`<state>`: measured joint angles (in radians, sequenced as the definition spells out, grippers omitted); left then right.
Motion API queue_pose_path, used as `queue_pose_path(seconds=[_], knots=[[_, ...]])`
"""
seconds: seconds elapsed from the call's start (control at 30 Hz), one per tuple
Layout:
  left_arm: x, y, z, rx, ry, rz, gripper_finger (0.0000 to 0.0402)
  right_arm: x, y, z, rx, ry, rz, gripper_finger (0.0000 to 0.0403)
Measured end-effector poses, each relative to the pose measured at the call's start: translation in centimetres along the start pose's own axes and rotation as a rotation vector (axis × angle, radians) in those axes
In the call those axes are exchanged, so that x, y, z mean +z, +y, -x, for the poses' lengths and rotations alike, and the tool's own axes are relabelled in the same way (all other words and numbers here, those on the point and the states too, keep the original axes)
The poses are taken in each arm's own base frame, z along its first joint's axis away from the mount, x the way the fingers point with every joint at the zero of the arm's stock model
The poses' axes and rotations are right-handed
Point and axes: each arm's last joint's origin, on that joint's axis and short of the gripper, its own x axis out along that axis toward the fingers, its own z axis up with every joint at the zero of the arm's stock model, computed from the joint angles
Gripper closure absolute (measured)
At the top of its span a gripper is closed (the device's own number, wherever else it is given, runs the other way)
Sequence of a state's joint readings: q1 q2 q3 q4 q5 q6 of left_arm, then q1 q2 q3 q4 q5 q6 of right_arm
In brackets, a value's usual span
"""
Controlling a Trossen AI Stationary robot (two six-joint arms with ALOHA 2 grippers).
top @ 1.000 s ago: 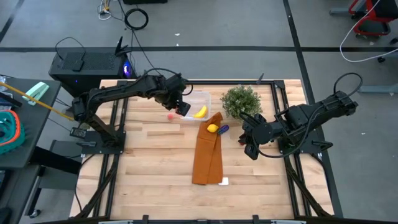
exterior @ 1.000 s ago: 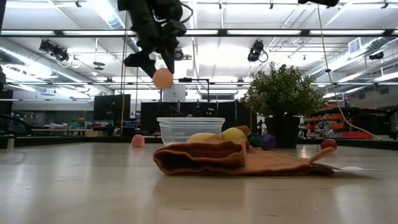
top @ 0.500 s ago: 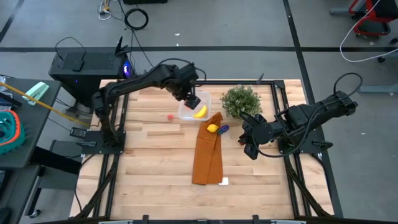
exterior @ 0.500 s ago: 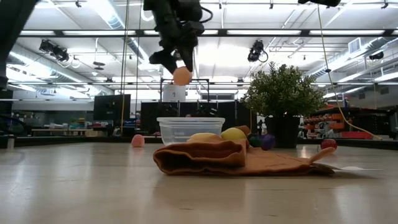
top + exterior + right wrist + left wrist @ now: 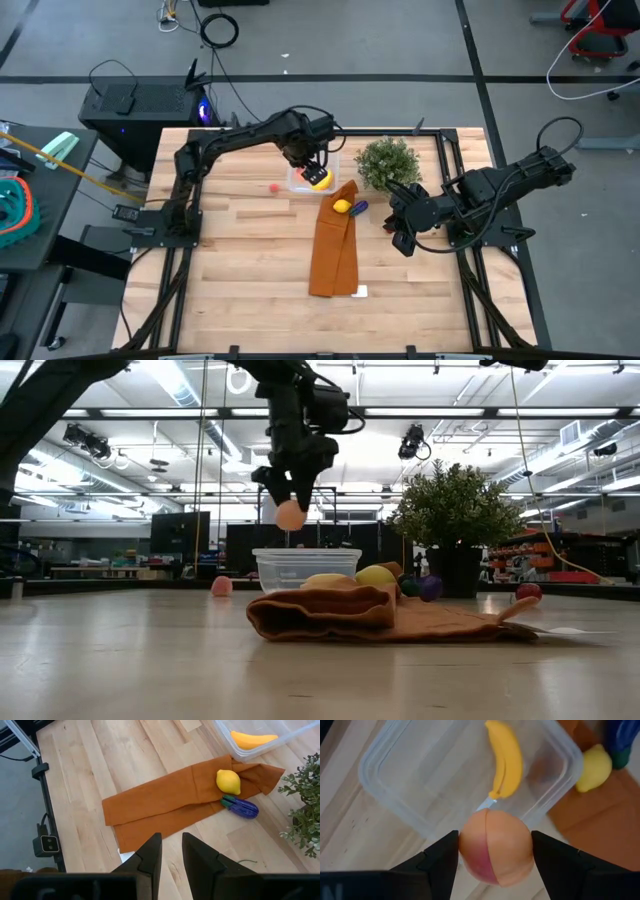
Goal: Pick and placing Produce into tupperware
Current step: Put the light orange peach into the transparent bin
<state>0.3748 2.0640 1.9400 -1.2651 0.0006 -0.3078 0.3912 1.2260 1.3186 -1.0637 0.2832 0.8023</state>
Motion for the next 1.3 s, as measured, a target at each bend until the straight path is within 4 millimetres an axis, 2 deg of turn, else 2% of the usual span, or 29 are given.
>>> queue_pose_path(seconds=[0.3, 0.47, 0.77, 1.17, 1.3], knots=[[0.5, 0.0, -0.6, 0.009, -0.024, 0.020, 0.0156, 0.0, 0.0, 0.0, 0.000, 0.000, 0.000, 0.0320], [0.6, -0.3, -1.2, 0.018, -0.024, -0.055, 0.0159, 0.0, 0.0, 0.0, 0.000, 0.000, 0.000, 0.0320], [0.7, -0.2, -3.5, 0.047, 0.063, -0.213, 0.0158, 0.0, 0.0, 0.0, 0.001, -0.001, -0.007, 0.0320], [1.1, 0.0, -6.5, 0.071, 0.128, -0.186, 0.0157, 0.1, 0.1, 0.0, 0.009, -0.008, -0.011, 0.0320], [1.2, 0.0, -6.7, 0.070, 0.123, -0.187, 0.0161, 0.1, 0.1, 0.0, 0.011, -0.010, -0.011, 0.0320]])
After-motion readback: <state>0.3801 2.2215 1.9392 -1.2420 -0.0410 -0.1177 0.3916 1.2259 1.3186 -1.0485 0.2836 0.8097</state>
